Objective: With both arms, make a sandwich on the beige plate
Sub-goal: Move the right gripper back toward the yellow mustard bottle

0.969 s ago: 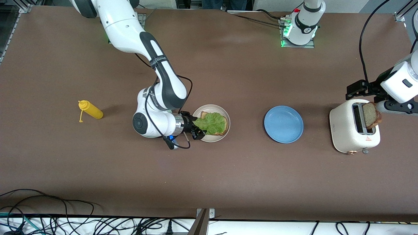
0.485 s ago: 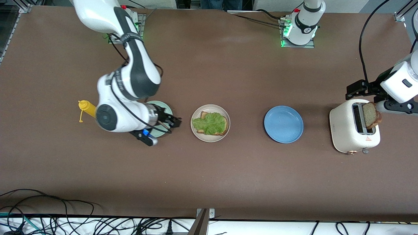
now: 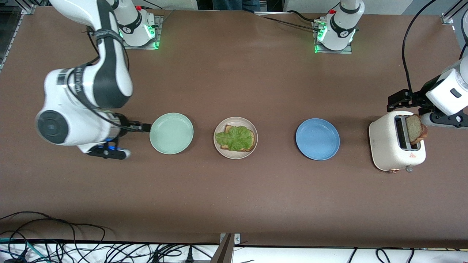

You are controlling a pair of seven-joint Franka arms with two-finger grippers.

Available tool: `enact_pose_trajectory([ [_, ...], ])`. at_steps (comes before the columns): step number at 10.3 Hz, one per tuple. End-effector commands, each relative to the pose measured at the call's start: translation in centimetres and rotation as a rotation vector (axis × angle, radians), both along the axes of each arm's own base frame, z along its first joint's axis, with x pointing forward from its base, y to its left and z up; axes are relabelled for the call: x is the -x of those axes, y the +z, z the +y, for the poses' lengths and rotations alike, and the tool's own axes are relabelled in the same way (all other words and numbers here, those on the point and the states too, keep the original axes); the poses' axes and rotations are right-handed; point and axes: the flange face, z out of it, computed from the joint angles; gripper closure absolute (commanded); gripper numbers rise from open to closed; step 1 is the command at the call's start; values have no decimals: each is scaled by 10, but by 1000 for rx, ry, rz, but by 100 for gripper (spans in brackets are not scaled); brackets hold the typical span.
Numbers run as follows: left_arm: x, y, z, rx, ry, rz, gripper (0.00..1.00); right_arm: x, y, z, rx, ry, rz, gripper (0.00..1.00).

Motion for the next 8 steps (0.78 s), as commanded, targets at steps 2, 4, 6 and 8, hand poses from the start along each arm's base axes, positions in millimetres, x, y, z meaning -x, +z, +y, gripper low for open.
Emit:
enact_pose_trajectory([
  [2,3,5,-1,23,-4,-6,0,10,-4,-92,-57,190,11,0],
  [4,3,5,-1,23,-4,-6,0,15,-21,-141,-98,314,-14,0],
  [6,3,5,-1,23,-4,-6,0,18,-33,-190,-153,452,-54,0],
  [8,3,5,-1,23,-2,-6,0,28,-54,-246,-299,551,-118,0],
])
